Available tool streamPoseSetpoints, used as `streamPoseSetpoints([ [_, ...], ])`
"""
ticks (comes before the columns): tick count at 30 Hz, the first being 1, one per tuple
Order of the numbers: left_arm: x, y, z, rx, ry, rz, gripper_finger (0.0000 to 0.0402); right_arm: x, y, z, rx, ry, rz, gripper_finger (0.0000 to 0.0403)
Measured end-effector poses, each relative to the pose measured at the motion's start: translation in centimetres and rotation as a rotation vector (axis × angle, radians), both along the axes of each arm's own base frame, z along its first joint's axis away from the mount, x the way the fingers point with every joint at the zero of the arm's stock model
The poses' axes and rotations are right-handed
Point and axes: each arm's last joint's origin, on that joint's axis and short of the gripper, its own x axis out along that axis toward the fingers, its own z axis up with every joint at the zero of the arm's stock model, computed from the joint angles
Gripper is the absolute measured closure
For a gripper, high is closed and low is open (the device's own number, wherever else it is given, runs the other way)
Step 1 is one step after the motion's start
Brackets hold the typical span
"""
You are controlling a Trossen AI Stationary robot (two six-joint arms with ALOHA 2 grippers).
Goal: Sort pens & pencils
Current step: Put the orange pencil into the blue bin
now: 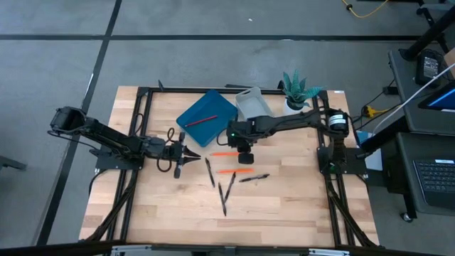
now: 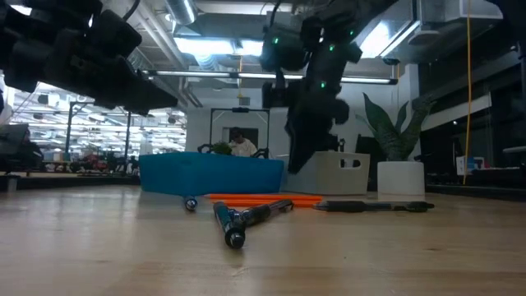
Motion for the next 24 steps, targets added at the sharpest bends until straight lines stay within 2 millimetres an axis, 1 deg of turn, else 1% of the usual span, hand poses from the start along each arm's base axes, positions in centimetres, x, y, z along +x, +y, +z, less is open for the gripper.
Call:
streamPoseSetpoints([
  [2, 0.0, 0.0, -0.1, 0.001, 0.01, 0.0, 0.0374, 0.2, -0.1, -0.8, -0.011, 0.019, -0.003, 0.0312],
  [5, -0.1, 0.0, -0.2, 0.003, 0.023, 0.0, 0.0374, 0.3, -0.1, -1.4, -0.018, 0.031, -0.004, 0.0312],
  [17, -0.1, 0.0, -0.2, 0.003, 0.024, 0.0, 0.0374, 0.5, 0.0, -1.8, -0.001, 0.026, -0.006, 0.0312],
  [24, -0.1, 0.0, -0.2, 0.004, 0.024, 0.0, 0.0374, 0.9, 0.5, -2.0, 0.069, -0.007, 0.024, 0.0312],
])
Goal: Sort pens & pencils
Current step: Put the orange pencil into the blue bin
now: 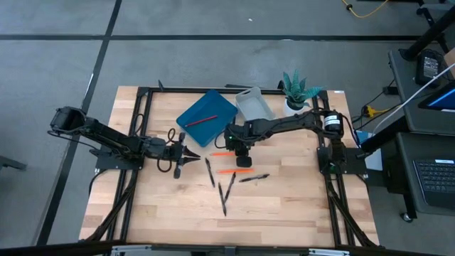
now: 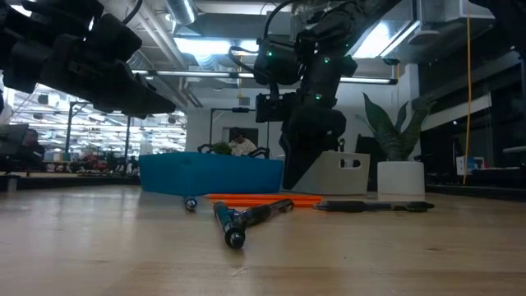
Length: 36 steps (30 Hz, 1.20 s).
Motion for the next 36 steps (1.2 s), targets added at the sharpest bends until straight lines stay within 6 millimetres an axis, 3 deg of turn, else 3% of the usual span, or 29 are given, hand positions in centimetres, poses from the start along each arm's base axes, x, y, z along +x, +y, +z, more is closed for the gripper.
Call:
streamPoseSetpoints([
  [19, 0.0, 0.0, 0.0, 0.0, 0.004, -0.001, 0.0374, -0.8, 0.4, -2.1, 0.008, 0.007, -0.011, 0.0312],
  [28, 0.0, 0.0, 0.0, 0.001, 0.004, -0.001, 0.0374, -0.8, 0.4, -2.3, 0.008, 0.005, -0.011, 0.0313],
  [36, 0.0, 0.0, 0.0, 0.001, 0.004, -0.001, 0.0374, -0.8, 0.4, -2.3, 0.007, 0.007, -0.013, 0.0352],
])
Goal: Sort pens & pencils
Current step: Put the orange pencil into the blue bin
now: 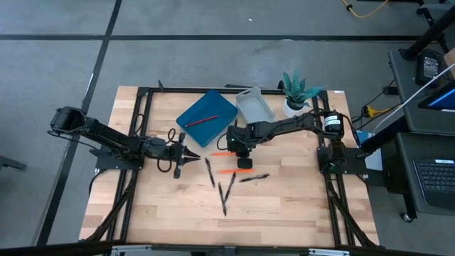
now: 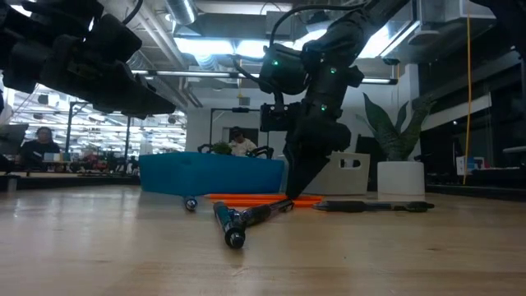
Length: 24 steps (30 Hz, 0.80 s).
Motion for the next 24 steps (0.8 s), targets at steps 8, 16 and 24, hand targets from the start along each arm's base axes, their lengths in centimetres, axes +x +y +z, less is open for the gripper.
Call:
streamPoseSetpoints([
  [8, 0.0, 0.0, 0.0, 0.0, 0.0, 0.0, 0.0374, -0.02, 0.0, -0.06, -0.001, 0.002, 0.003, 0.0388],
  [16, 0.0, 0.0, 0.0, 0.0, 0.0, 0.0, 0.0374, -0.02, 0.0, -0.06, -0.001, 0.001, 0.005, 0.0377],
  [24, 0.0, 0.0, 0.0, 0.0, 0.0, 0.0, 0.0374, -0.09, 0.01, -0.06, 0.036, 0.007, -0.003, 0.0387],
])
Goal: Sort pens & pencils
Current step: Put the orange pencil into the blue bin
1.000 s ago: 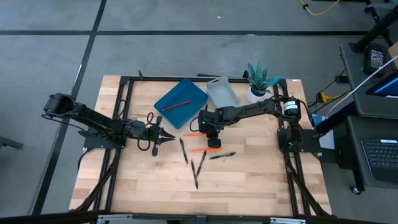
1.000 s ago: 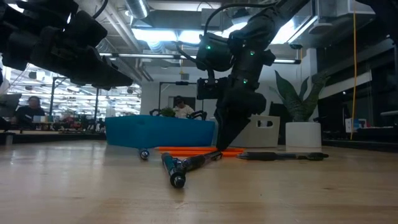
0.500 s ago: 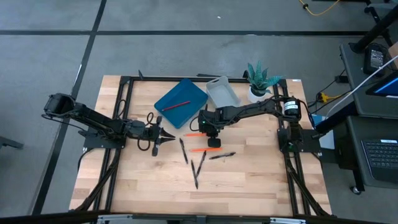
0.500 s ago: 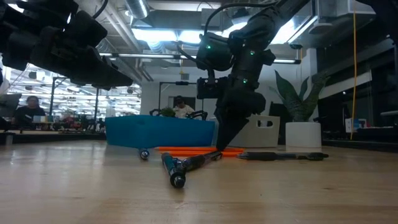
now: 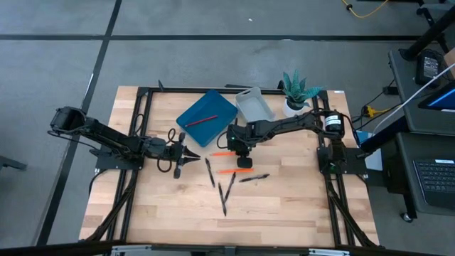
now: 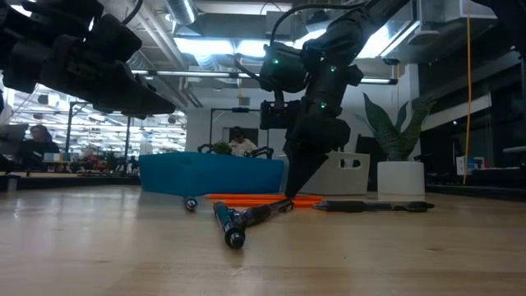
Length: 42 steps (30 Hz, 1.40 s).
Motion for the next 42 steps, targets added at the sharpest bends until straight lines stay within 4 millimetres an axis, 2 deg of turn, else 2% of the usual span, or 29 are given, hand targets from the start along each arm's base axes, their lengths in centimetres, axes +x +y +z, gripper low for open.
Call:
streamPoseSetpoints([
  [5, 0.0, 0.0, 0.0, 0.0, 0.0, 0.0, 0.0374, -0.1, 0.1, -0.1, 0.014, 0.015, -0.008, 0.0355],
  [10, 0.0, 0.0, 0.0, -0.001, 0.0, 0.0, 0.0374, -0.1, 0.1, -0.1, 0.018, 0.017, -0.007, 0.0339],
  [26, 0.0, 0.0, 0.0, -0.003, 0.0, 0.001, 0.0374, -0.8, 0.2, -0.2, 0.056, 0.101, -0.091, 0.0336],
  [33, 0.0, 0.0, 0.0, -0.003, 0.0, 0.001, 0.0374, -0.6, 0.2, -1.6, 0.068, 0.143, -0.106, 0.0336],
  [37, 0.0, 0.0, 0.0, -0.003, 0.0, 0.001, 0.0374, -0.5, 0.2, -1.6, 0.062, 0.139, -0.094, 0.0336],
  [42, 0.0, 0.0, 0.0, -0.003, 0.0, 0.001, 0.0374, 0.0, 0.1, -1.2, 0.034, 0.15, -0.085, 0.0356],
])
